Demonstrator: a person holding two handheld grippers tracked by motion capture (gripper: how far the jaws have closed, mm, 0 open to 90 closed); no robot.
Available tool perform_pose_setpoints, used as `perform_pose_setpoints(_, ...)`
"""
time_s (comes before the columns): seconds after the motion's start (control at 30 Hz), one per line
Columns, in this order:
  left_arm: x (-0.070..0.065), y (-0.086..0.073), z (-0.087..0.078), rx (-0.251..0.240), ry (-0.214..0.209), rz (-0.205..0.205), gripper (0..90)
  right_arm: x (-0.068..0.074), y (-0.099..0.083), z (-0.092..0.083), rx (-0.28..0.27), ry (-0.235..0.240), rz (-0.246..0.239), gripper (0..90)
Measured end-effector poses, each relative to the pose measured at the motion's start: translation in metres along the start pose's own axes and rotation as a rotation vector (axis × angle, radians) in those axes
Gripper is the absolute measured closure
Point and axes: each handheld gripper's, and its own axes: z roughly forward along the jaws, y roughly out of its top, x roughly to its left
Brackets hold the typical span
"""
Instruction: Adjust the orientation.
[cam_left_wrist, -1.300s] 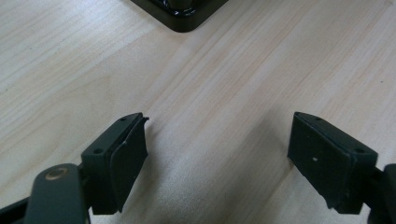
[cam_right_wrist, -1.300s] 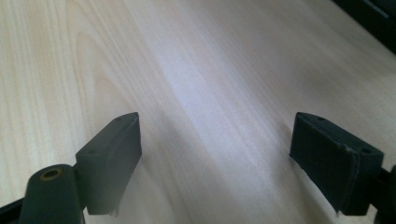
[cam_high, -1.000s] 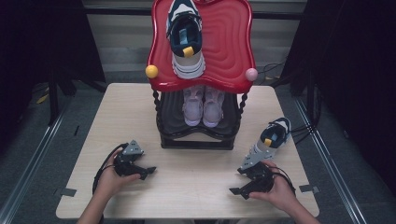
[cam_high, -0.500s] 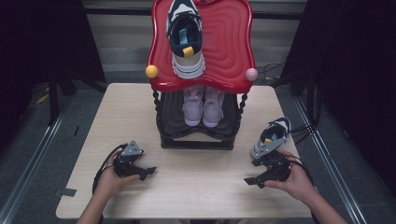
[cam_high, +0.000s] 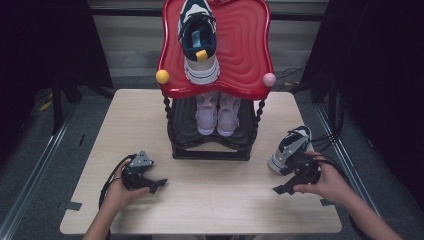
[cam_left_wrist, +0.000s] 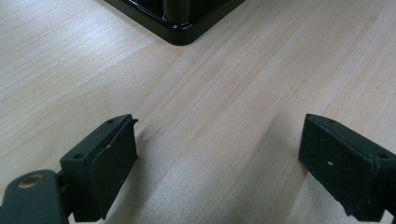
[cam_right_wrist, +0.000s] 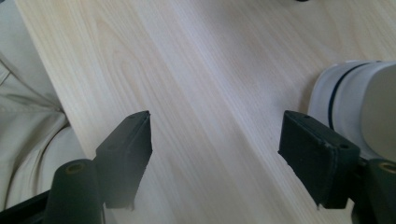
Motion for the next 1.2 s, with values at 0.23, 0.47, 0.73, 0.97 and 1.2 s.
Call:
perform_pose_setpoints(0.23,0.000,0.000,0.000,0.000,0.000,0.000,10.6,-0.004,0.013,-0.025,0.080,-0.032,-0.003,27.4)
perform_pose_setpoints(0.47,0.000,0.000,0.000,-0.001,-0.003,-0.004,10.3,-0.014,0.023,-0.038,0.131,-0.067,0.002,30.0)
perform_pose_setpoints(0.73,0.000,0.000,0.000,-0.001,-0.003,-0.004,10.2,-0.029,0.032,-0.043,0.170,-0.101,0.022,30.2)
perform_pose_setpoints(0.97,0.000,0.000,0.000,-0.001,-0.003,-0.004,10.2,-0.042,0.031,-0.041,0.158,-0.135,0.033,30.3)
perform_pose_setpoints(1.2,0.000,0.000,0.000,-0.001,-0.003,-0.004,10.2,-0.055,0.034,-0.034,0.110,-0.138,0.079,35.0)
